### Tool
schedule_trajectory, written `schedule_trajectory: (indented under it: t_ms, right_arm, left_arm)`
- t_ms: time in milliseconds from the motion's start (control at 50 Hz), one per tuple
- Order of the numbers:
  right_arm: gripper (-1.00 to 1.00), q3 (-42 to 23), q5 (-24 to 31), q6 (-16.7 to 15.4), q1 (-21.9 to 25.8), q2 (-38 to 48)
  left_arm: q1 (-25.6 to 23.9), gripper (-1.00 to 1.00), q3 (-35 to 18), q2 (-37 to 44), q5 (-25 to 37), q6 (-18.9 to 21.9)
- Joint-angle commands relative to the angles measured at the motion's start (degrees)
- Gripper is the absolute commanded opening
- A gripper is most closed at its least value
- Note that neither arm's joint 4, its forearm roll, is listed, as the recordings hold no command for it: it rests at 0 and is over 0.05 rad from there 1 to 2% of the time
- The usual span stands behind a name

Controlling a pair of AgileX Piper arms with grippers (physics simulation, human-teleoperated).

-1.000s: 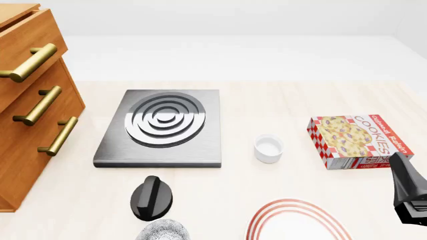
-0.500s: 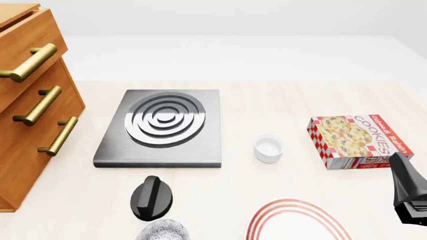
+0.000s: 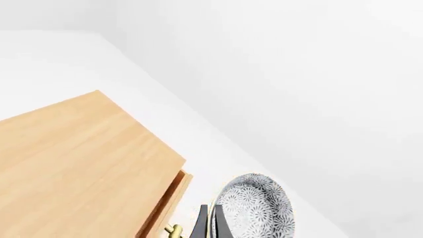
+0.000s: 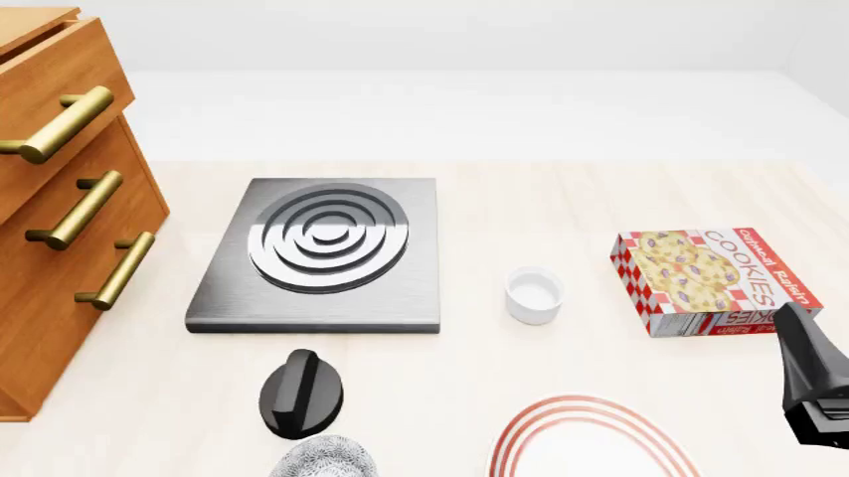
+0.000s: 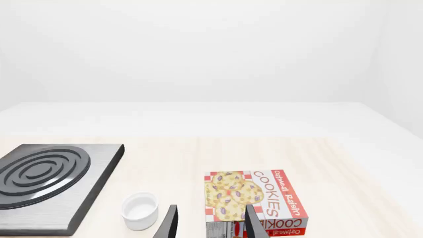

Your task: Pick the akita bowl on the wooden cabinet and place it on the plate.

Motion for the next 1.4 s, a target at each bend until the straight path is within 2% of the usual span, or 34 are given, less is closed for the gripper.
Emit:
schedule_trajectory:
  t_ms: [20,580,1400]
  right_arm:
    - [1.00,0.00,0.00,-0.01,0.01,0.01]
    - [1.00,0.00,0.00,0.00,-0.02,0.00]
    - [1.00,0.00,0.00,0.00,-0.01,0.00]
  left_arm:
    - [-2.55,-1.00,-1.12,-0.91,0.81,0.38]
    - [-9.48,-1.00,-2.61,-2.77,3.13,0.00]
    - [-18.93,-1.00,-1.86,0.31,0.20,-0.09]
